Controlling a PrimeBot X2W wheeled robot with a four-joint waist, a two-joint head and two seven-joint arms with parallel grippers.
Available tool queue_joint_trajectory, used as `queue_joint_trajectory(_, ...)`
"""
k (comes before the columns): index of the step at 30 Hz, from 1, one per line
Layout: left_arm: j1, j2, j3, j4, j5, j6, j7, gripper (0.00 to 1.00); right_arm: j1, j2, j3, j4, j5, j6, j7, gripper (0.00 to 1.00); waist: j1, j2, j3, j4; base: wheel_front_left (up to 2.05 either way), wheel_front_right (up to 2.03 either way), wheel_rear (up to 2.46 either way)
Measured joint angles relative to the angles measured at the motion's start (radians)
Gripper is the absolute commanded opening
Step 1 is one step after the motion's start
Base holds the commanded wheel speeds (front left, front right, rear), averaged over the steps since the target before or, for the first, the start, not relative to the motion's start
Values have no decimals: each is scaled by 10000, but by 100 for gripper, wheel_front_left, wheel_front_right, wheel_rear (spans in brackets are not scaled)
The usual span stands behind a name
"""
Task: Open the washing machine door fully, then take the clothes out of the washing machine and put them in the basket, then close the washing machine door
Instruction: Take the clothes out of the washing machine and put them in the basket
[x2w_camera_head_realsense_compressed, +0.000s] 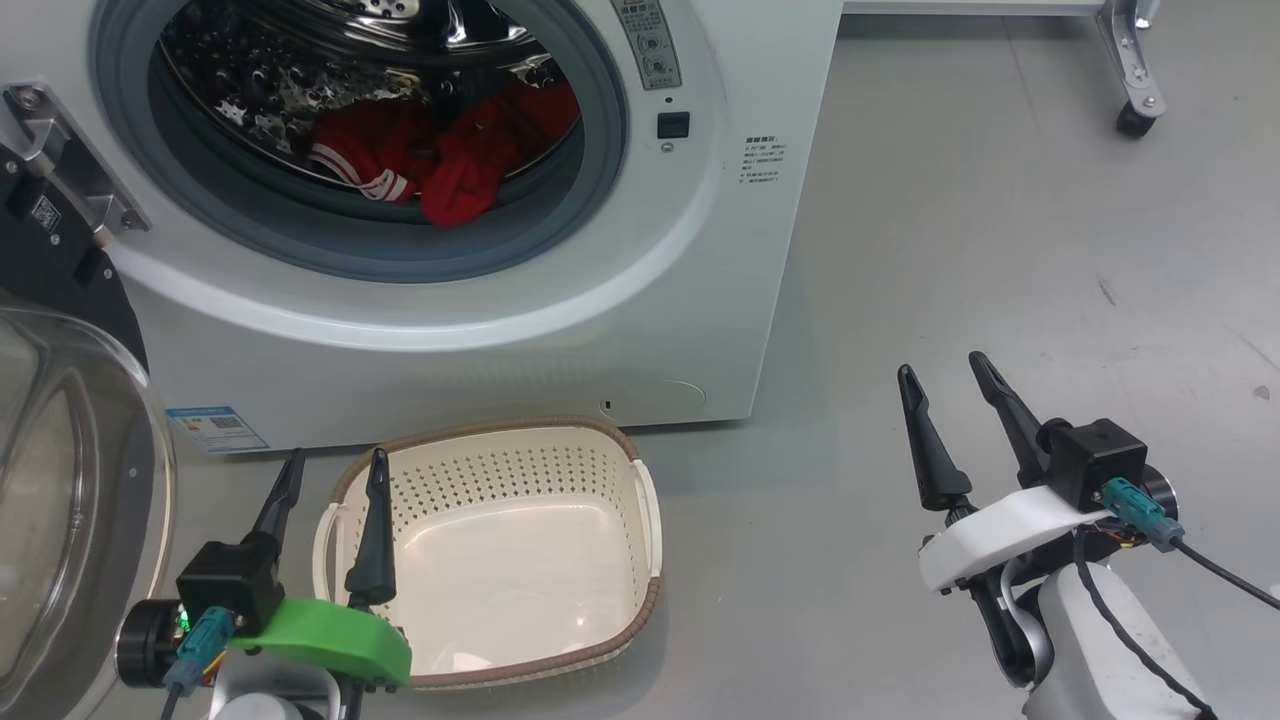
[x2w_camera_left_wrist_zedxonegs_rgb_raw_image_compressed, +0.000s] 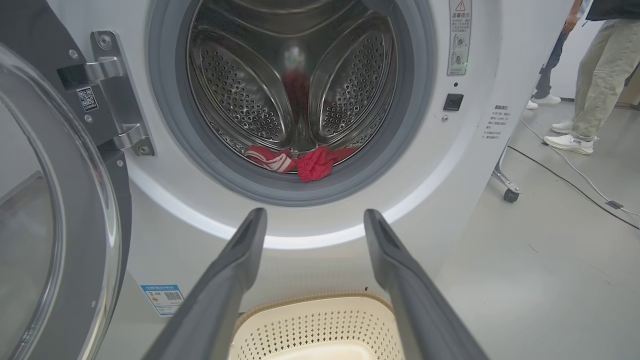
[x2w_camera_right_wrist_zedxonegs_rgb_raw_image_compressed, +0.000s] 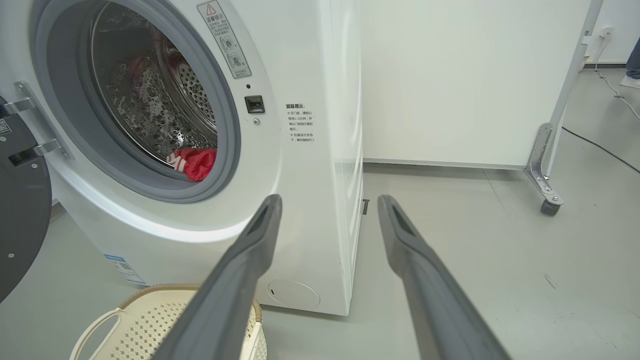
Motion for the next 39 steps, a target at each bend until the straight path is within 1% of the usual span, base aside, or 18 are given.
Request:
queue_joint_trajectory(8, 1, 0, -2, -6, 0, 31, 0, 100, 2, 0, 4, 4, 0, -15, 0, 100, 0, 0, -1, -20, 0, 0, 0)
queue_joint_trajectory(10, 1, 0, -4, -13, 0, 31, 0, 100, 2, 0, 4, 4, 0, -79, 0, 100, 0, 0, 2, -23, 0, 0, 0)
queue_joint_trajectory(23, 0, -2, -10, -117, 2, 44, -40, 100, 3, 0, 10, 4, -17, -79, 0, 100, 0, 0, 117, 33, 0, 0, 0)
queue_joint_trajectory(28, -89, -12, -50, -215, 2, 44, -46, 100, 3, 0, 13, -63, -96, -81, 0, 100, 0, 0, 313, 77, 0, 0, 0)
queue_joint_trajectory(33, -656, -25, -65, -199, 0, 40, -90, 100, -21, 0, 115, -196, -128, -79, 0, 100, 0, 0, 663, 97, 0, 0, 0)
queue_joint_trajectory(35, -973, -31, -65, -196, -23, -67, -136, 100, -69, 0, 222, -253, -142, -79, 0, 100, 0, 0, 840, 87, 0, 0, 0)
queue_joint_trajectory(39, -1687, -59, -25, 17, -56, -148, -180, 100, -328, -2, 359, -378, -173, -73, 0, 100, 0, 0, 1250, 25, 0, 0, 0)
